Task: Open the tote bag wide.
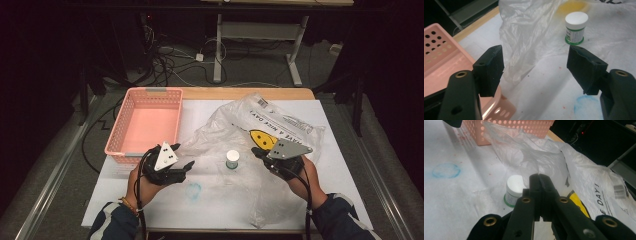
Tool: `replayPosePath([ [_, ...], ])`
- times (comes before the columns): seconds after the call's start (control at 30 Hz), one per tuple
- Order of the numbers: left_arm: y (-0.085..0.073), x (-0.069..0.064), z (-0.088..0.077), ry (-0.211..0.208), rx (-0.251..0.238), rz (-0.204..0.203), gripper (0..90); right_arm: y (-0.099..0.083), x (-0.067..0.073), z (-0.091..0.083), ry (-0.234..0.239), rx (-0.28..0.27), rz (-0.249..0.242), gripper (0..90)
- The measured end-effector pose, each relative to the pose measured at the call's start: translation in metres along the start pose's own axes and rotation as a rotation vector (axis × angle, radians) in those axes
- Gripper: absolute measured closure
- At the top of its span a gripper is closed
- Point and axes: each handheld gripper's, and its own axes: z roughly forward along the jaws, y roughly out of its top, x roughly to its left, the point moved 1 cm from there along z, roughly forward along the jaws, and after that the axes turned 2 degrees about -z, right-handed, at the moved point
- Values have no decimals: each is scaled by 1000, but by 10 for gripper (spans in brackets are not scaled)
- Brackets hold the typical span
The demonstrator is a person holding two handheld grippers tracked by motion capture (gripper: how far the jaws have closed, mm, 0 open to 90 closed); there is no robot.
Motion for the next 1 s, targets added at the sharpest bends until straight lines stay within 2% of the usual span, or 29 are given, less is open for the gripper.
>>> replayPosePath([
  [0.13,-2,-3,7,-8,34,14,290,-6,-5,-4,-6,9,18,900],
  [0.2,-2,-4,11,-31,45,12,290,-8,-6,-5,-5,12,25,900],
  [0.27,-1,-6,16,-29,61,29,297,-10,-8,-6,3,9,36,900],
  [0.3,1,-5,20,-7,73,42,304,-10,-9,-6,8,8,40,900],
  [0.37,1,-3,20,14,58,26,303,-11,-9,-6,6,8,43,900],
  [0.5,2,0,16,18,6,-3,295,-11,-13,-8,-6,8,45,900],
  [0.57,3,0,16,15,9,5,295,-13,-19,-11,-18,3,60,900],
  [0.67,5,0,24,10,25,-3,304,-16,-24,-11,-12,7,78,900],
  [0.77,6,-4,35,32,65,-5,392,-18,-23,-9,-12,16,72,900],
  [0.8,6,-5,38,14,71,1,467,-18,-23,-8,-12,16,70,900],
  [0.83,6,-7,41,14,84,8,579,-18,-24,-8,-14,18,73,900],
  [0.87,7,-8,43,10,93,10,595,-19,-24,-8,-12,17,77,900],
  [0.9,6,-9,45,-14,99,1,682,-19,-25,-8,-11,16,77,900],
  [1.0,6,-13,49,-18,127,15,802,-22,-23,-7,17,7,101,850],
])
